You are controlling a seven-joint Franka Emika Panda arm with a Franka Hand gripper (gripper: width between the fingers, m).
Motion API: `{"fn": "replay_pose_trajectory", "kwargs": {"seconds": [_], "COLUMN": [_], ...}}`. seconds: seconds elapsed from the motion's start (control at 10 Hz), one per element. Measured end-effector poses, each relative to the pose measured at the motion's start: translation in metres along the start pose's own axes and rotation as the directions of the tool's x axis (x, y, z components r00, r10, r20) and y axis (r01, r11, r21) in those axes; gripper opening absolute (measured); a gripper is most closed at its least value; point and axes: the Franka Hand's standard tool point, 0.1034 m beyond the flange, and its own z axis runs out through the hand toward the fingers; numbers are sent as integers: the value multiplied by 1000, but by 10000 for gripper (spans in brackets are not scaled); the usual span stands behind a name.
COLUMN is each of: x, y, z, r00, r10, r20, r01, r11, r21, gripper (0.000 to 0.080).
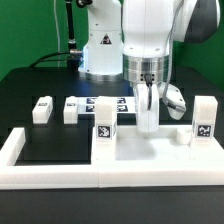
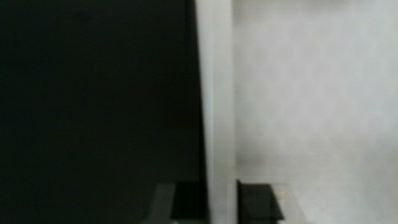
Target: Assemble desk
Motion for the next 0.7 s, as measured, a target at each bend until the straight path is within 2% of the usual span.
{"fn": "replay_pose_trajectory", "kwargs": {"seconds": [0.4, 0.5, 0.6, 0.7], "x": [0, 2, 5, 11], "y": [0, 0, 2, 5], "z": [0, 0, 0, -1], "r00": [1000, 994, 986, 976], "r10": [-13, -105, -168, -219], "r20": [0, -7, -8, -5], "r01": [13, 106, 168, 219], "r11": [1000, 994, 986, 975], "r21": [0, 5, -1, -31], "gripper": [69, 69, 69, 70]}}
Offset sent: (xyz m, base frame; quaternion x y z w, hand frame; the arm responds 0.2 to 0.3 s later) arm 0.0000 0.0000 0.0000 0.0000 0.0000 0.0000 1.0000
